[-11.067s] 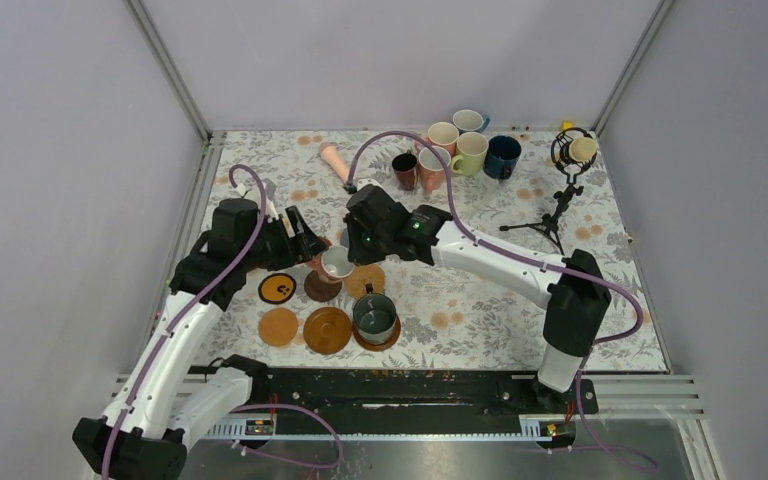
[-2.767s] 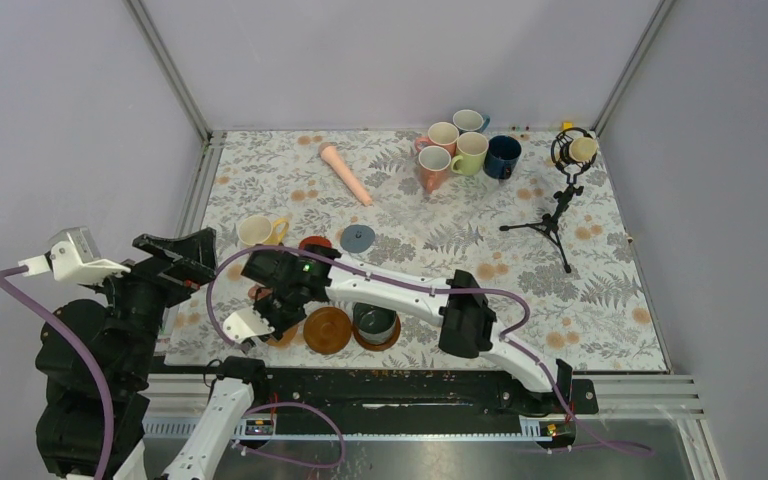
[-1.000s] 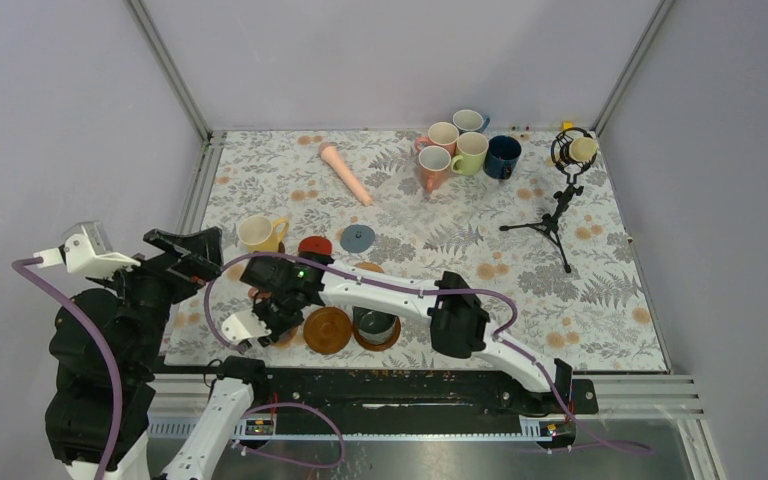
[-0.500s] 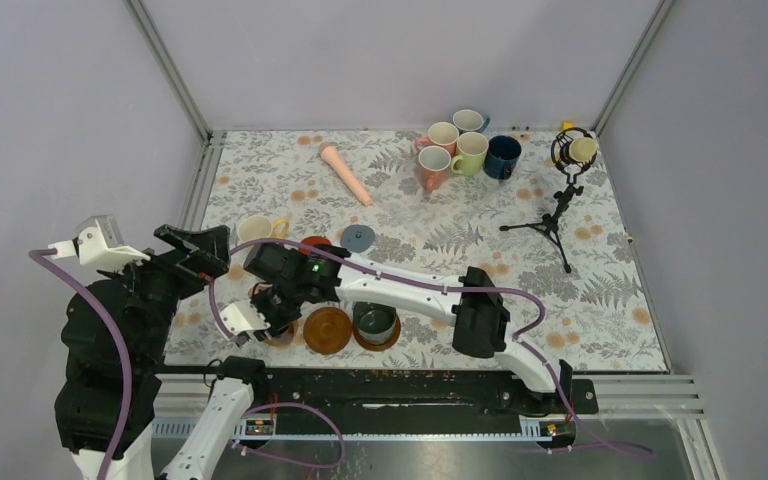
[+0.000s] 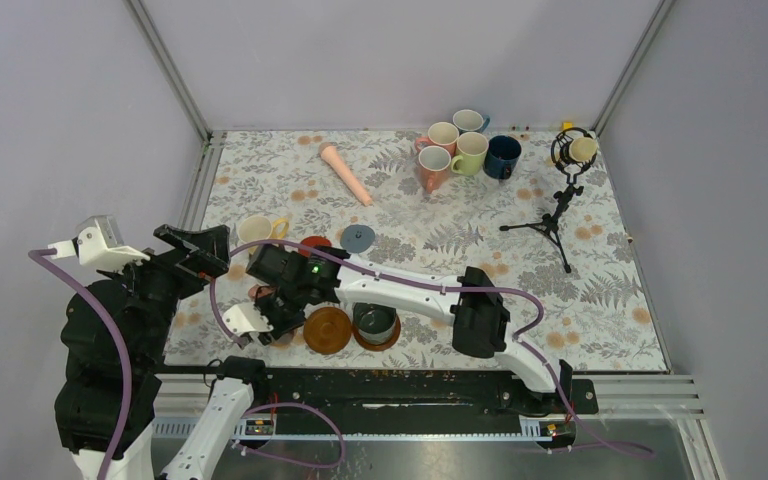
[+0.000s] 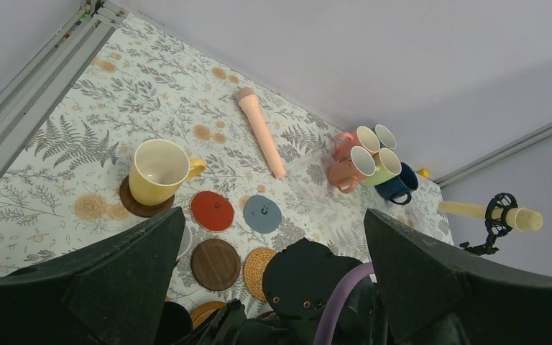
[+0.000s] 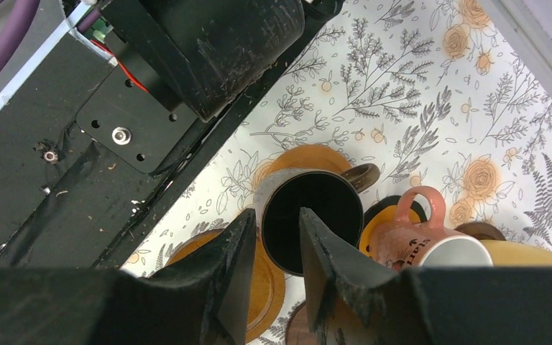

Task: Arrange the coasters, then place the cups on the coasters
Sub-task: Place the cup on the coaster.

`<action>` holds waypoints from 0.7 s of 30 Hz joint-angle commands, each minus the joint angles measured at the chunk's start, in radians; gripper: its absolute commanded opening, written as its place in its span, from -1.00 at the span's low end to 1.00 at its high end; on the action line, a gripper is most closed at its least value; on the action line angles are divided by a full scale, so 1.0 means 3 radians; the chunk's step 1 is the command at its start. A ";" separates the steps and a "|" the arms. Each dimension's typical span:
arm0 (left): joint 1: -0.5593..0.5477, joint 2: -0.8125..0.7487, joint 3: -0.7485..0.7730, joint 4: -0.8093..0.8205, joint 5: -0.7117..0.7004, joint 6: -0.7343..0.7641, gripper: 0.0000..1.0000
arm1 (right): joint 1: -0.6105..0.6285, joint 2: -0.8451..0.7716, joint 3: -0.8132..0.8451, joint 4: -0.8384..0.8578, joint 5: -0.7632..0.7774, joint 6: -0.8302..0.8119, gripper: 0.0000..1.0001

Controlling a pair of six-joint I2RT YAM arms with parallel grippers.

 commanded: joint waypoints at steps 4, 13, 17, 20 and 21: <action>-0.0012 -0.0025 -0.0003 0.0168 0.0053 0.0023 0.98 | 0.0023 0.0011 0.0002 -0.0088 0.0138 -0.0027 -0.20; -0.0014 -0.0017 0.0136 0.0092 -0.0112 0.0063 0.97 | 0.0025 0.0210 0.0106 -0.0085 0.0235 -0.0014 -0.20; -0.0031 0.0007 0.0256 0.0031 -0.0280 0.0096 0.97 | 0.0022 0.0256 0.0106 -0.0087 0.0242 -0.0004 -0.20; -0.0043 0.0018 0.0276 0.0025 -0.0311 0.0106 0.98 | 0.0022 0.0274 0.0121 -0.0088 0.0241 -0.0002 -0.25; -0.0047 0.0015 0.0269 0.0025 -0.0311 0.0110 0.98 | 0.0022 0.0279 0.0131 -0.0087 0.0249 -0.0003 -0.32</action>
